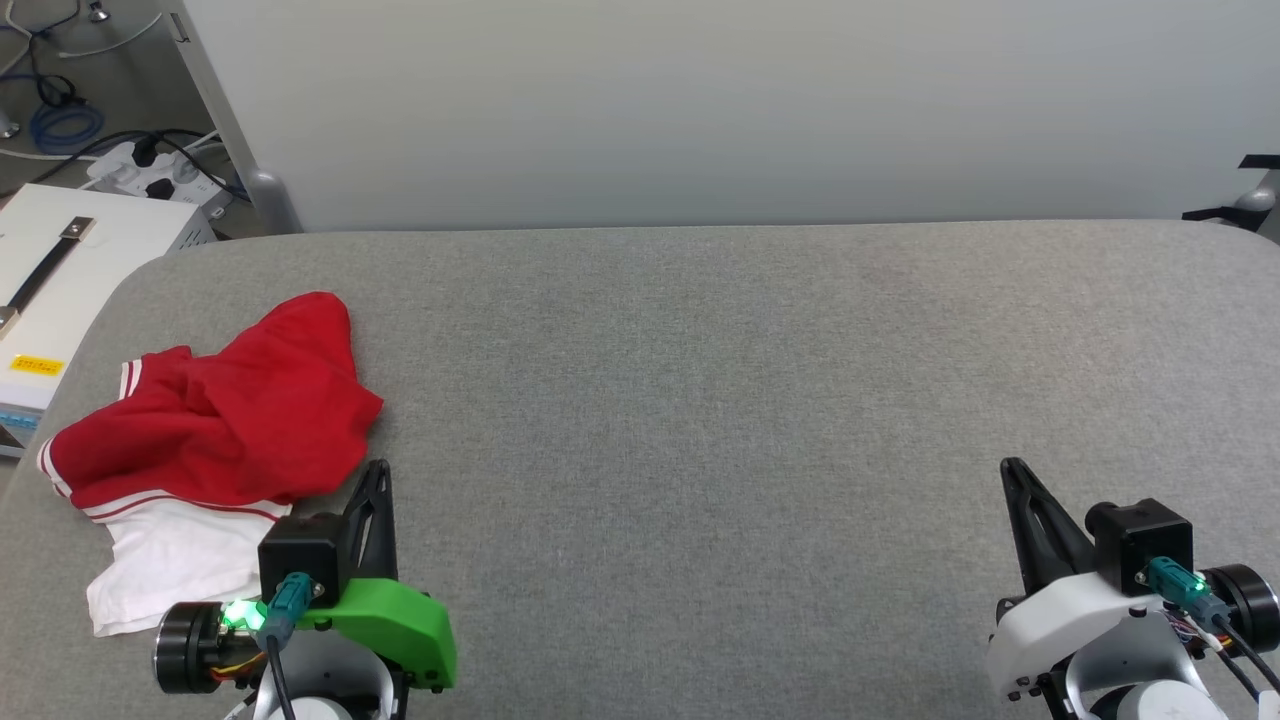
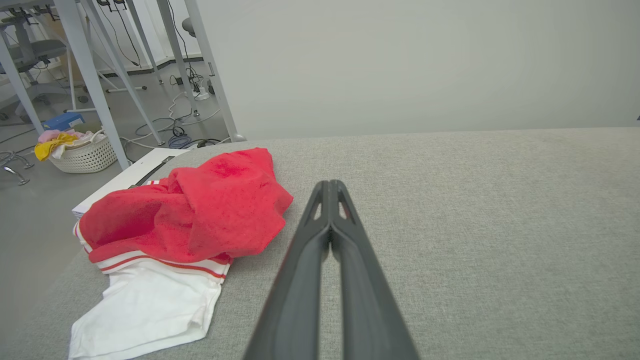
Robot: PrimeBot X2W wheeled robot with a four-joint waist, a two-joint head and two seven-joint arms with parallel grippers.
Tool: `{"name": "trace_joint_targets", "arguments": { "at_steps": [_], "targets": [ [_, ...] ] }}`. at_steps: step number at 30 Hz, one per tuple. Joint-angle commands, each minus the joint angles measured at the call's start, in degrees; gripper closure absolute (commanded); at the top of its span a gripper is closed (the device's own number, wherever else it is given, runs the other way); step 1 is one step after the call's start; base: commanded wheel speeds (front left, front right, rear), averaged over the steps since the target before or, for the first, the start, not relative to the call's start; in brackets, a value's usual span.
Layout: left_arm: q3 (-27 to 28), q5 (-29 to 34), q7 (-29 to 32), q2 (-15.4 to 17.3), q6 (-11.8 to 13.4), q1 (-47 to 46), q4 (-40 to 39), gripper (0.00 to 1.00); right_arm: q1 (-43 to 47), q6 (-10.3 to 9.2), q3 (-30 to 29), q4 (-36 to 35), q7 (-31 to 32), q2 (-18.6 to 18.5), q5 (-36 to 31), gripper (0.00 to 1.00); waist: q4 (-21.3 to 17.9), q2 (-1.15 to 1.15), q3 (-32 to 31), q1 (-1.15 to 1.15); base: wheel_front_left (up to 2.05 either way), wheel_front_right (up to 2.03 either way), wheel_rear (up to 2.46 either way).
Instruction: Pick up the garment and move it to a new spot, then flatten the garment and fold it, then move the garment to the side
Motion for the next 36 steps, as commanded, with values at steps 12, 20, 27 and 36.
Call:
{"name": "trace_joint_targets", "arguments": {
  "at_steps": [12,20,27,36],
  "targets": [
    [0.04,0.55,-0.05,-0.25,-0.23,-0.79,-0.14,1.00,-0.93,-0.04,-0.10,0.10,0.15,0.00,-0.57,1.00,0.00,0.00,0.00,0.00,0.00,0.00,0.00],
    [-0.10,-0.16,-0.44,0.00,0.36,0.00,-0.16,0.00,-0.04,0.00,-0.13,-0.04,-0.43,0.00,0.46,0.00,0.00,0.00,0.05,0.00,0.00,0.00,0.00],
    [-0.32,-0.29,-1.30,-0.01,0.99,0.02,-0.53,0.00,-0.13,0.00,-0.51,-0.49,-1.29,0.00,1.57,0.00,0.00,0.00,0.14,0.00,0.00,0.00,0.00],
    [-0.67,-0.37,-2.38,-0.03,1.51,0.09,-1.02,0.00,-0.09,-0.01,-0.89,-1.31,-2.35,0.00,3.07,0.00,0.04,0.00,0.16,0.00,0.00,0.00,0.00]
  ]
}}
